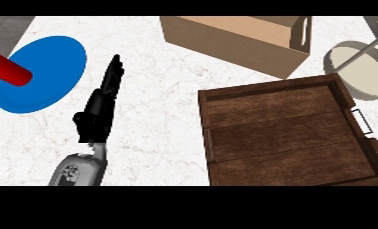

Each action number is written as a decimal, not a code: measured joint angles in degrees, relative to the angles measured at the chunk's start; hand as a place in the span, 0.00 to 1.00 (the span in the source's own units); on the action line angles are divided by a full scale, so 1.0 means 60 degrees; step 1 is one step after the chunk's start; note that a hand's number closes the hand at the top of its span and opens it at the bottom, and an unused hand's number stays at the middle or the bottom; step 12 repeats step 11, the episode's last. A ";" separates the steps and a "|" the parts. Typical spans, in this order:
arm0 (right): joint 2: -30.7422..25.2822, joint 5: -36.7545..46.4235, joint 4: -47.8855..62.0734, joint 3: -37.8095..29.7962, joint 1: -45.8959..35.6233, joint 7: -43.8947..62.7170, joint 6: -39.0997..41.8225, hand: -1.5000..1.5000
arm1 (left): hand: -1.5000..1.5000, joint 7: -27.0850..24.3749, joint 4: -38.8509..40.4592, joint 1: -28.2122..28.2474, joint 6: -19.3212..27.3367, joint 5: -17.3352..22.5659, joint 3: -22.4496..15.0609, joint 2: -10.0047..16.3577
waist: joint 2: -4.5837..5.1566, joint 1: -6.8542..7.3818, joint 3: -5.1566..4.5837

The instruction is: Pick the tomato from the tray and place it in the tiered basket

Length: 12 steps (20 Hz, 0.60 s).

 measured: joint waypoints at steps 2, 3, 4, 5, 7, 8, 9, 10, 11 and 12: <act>-0.0465 -0.0175 0.0569 -0.0309 -0.0045 0.0123 0.0290 0.00 | 0.50 0.0030 0.0022 -0.0076 -0.0047 0.0030 0.0052 0.0043 | 0.0026 0.0014 0.0010; -0.0686 -0.0290 0.0840 -0.0485 0.0032 0.0071 0.0433 0.00 | 0.50 -0.0016 0.0012 -0.0036 -0.0067 0.0051 0.0080 0.0067 | 0.0030 0.0002 0.0015; -0.0864 -0.0407 0.1104 -0.0658 0.0160 -0.0051 0.0569 0.00 | 0.50 -0.0054 -0.0037 0.0038 -0.0082 0.0065 0.0069 0.0067 | 0.0032 -0.0007 0.0022; -0.1001 -0.0502 0.1359 -0.0797 0.0314 -0.0173 0.0712 0.00 | 0.50 0.0001 -0.0088 0.0039 -0.0073 0.0050 0.0064 0.0071 | 0.0037 -0.0016 0.0031; -0.1399 -0.0652 0.1756 -0.1030 0.0588 -0.0401 0.1066 0.00 | 0.50 0.0022 -0.0128 0.0090 -0.0044 0.0040 0.0067 0.0058 | 0.0047 -0.0044 0.0047; -0.1511 -0.0707 0.1916 -0.1125 0.0804 -0.0646 0.1149 0.00 | 0.50 -0.0002 -0.0140 0.0128 -0.0039 0.0027 0.0070 0.0067 | 0.0053 -0.0066 0.0056; -0.1663 -0.0767 0.2063 -0.1214 0.0996 -0.0851 0.1339 0.00 | 0.50 -0.0030 -0.0148 0.0146 -0.0032 0.0038 0.0093 0.0068 | 0.0058 -0.0104 0.0068; -0.1786 -0.0821 0.2195 -0.1294 0.1165 -0.1029 0.1493 0.00 | 0.50 -0.0032 -0.0156 0.0180 -0.0005 0.0029 0.0064 0.0023 | 0.0065 -0.0131 0.0081; -0.1926 -0.0877 0.2331 -0.1367 0.1333 -0.1178 0.1728 0.00 | 0.50 -0.0042 -0.0178 0.0227 -0.0008 0.0036 0.0081 0.0040 | 0.0064 -0.0153 0.0089; -0.1926 -0.0877 0.2331 -0.1367 0.1333 -0.1178 0.1728 0.00 | 0.50 -0.0042 -0.0178 0.0227 -0.0008 0.0036 0.0081 0.0040 | 0.0064 -0.0153 0.0089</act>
